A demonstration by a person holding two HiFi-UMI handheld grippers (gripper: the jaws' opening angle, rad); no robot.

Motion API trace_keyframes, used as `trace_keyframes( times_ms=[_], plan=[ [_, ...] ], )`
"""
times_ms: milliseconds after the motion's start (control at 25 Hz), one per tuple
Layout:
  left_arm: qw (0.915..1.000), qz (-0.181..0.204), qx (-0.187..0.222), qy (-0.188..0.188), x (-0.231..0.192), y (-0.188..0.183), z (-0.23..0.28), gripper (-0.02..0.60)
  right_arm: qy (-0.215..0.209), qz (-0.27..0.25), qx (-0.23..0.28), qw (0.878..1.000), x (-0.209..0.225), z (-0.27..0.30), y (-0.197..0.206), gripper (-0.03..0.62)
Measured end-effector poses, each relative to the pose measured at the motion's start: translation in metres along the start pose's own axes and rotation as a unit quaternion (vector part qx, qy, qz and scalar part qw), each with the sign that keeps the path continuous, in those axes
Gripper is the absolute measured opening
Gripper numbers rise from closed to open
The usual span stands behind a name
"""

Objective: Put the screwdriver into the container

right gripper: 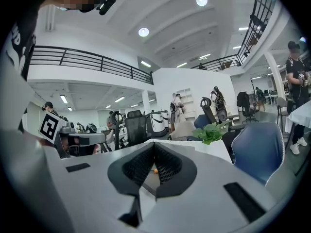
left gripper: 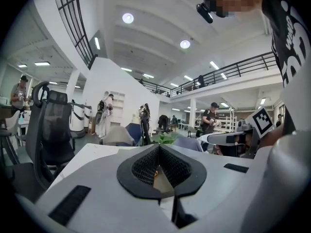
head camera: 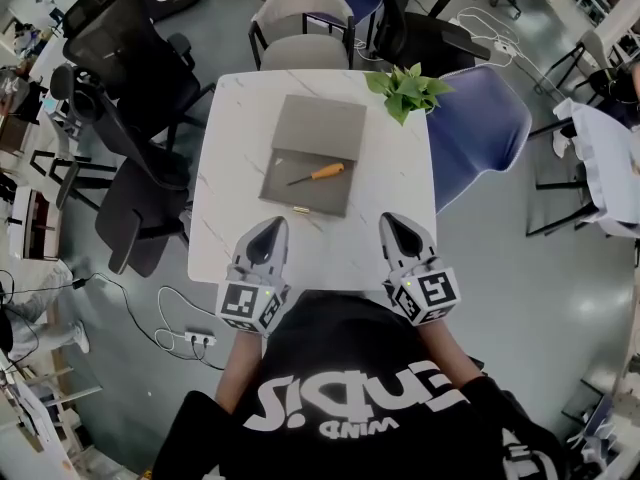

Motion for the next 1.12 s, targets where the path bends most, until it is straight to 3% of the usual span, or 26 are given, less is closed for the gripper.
trace_keyframes(
  times_ms=[1120],
  plan=[
    [0.9988, 0.001, -0.048, -0.01, 0.0, 0.014, 0.002, 0.014, -0.021, 0.009, -0.022, 0.999, -0.002, 0.004, 0.007, 0.012]
  ],
)
Point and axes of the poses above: the fingertips, and each gripper's own axes: z forward along the fingers, x to its right, y out of its underside, the point moved 1 cm from there along -z, backward along the fingers, and after that the axes turned 5 degrees about x, right-handed, at the moved point
